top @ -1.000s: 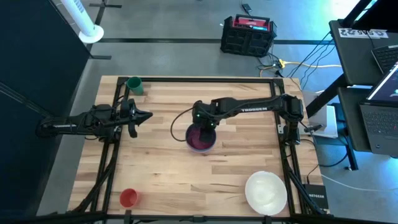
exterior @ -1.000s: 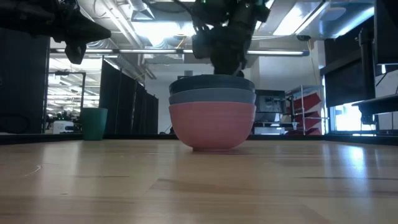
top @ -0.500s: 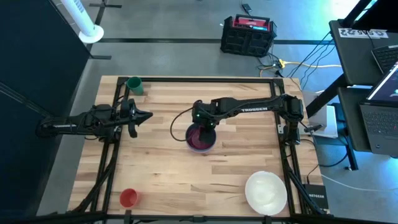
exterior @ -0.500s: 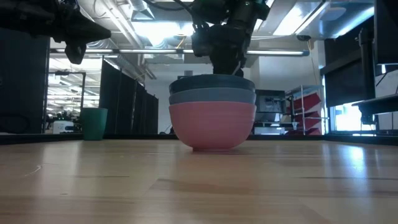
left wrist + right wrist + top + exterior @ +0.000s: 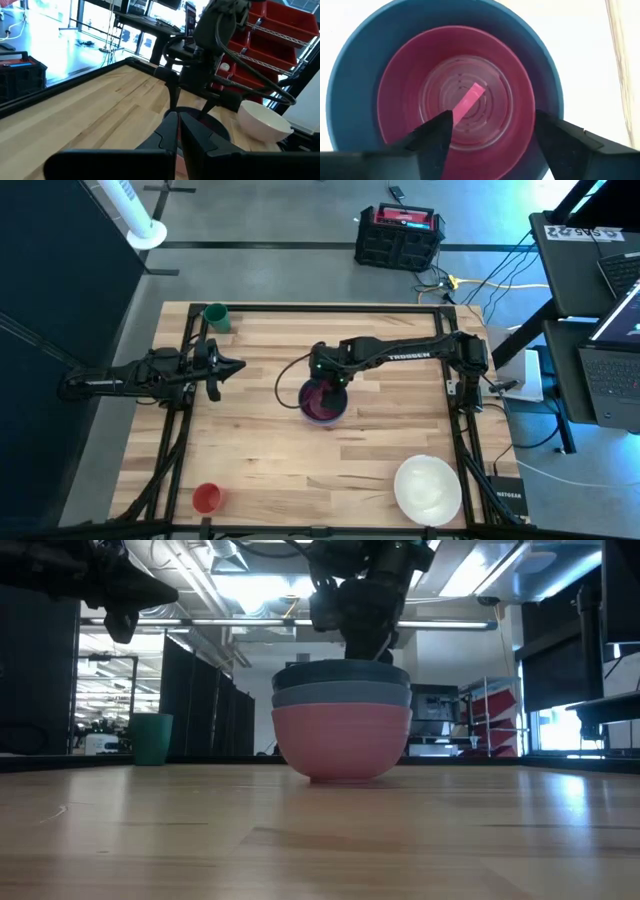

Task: Nest bowls inside each other
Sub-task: Stack the pink transparent bowl on top of the blue bowl, then move the white bowl to the right of the stacked bowls

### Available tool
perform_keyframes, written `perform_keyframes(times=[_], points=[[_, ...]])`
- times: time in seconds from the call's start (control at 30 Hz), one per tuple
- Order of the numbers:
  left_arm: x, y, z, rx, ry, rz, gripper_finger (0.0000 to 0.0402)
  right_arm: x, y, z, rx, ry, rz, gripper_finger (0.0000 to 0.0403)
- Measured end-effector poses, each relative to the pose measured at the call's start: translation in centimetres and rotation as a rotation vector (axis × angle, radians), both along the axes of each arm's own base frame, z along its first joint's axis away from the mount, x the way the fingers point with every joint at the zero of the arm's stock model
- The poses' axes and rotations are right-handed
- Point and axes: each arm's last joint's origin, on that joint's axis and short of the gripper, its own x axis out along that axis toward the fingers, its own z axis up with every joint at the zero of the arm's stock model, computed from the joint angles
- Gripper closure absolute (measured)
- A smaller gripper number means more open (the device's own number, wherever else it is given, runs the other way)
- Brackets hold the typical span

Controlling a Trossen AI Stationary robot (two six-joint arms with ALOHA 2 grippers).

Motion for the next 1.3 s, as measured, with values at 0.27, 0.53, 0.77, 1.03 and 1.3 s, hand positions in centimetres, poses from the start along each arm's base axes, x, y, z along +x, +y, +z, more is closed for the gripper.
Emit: perform_keyframes(times=[0.27,0.53,0.77,1.03,1.3], points=[[0.0,0.0,0.0,0.001,0.001,0.000,0.0402,-1.2,-0.1,2.0,-0.073,0.038,-0.009,0.0137],[0.0,0.0,0.0,0.003,0.001,0.000,0.0402,-2.7,-0.1,4.2,-0.133,0.108,-0.011,0.0141],[0.0,0.0,0.0,0.014,0.003,-0.001,0.0402,-8.6,2.3,7.6,-0.113,0.074,-0.069,0.0141],[0.0,0.0,0.0,0.002,0.000,-0.001,0.0402,-17.1,7.1,8.2,-0.046,0.016,-0.071,0.0141],[0.0,0.0,0.0,-0.042,-0.012,0.003,0.0402,-21.4,11.2,7.0,0.043,0.056,0.097,0.0154]])
